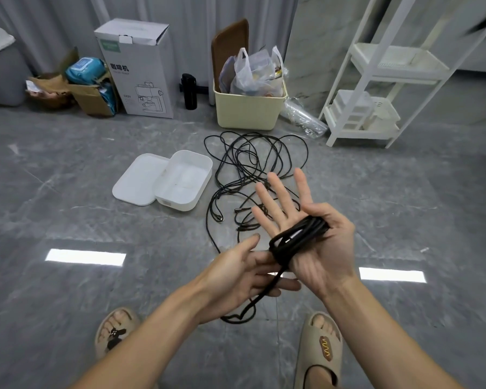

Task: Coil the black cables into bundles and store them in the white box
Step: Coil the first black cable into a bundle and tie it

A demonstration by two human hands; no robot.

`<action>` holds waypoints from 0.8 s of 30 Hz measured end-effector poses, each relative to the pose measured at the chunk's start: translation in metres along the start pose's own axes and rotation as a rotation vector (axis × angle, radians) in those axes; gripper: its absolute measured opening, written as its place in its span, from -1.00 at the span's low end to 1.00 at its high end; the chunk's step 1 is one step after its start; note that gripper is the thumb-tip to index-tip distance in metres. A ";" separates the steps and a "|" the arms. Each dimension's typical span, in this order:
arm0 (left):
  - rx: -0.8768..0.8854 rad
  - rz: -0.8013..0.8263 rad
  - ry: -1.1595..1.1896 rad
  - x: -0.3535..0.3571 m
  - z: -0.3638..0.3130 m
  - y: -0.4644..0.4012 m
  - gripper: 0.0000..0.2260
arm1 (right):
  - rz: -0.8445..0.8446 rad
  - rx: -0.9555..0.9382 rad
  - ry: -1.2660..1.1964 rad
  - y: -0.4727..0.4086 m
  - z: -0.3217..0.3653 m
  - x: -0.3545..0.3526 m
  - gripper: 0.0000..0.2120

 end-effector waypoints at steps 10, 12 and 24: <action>-0.087 0.006 -0.081 -0.023 -0.011 0.002 -0.32 | -0.167 -0.153 1.301 -0.001 0.014 -0.026 -0.36; -0.071 0.007 -0.120 -0.025 -0.020 0.005 -0.32 | -0.109 -0.035 1.529 0.000 0.003 -0.031 -0.38; 0.545 -0.285 -0.477 -0.021 -0.083 0.031 -0.54 | 0.391 0.916 0.967 0.042 -0.052 -0.009 -0.21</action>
Point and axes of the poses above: each hand's wrist, its own y-axis away from the middle knuckle, its own x-axis out of the palm, z = x × y, the point moved 7 cm from there along -y, towards the middle knuckle, and after that the axes turned 11 degrees about y, right-handed, at the moved point
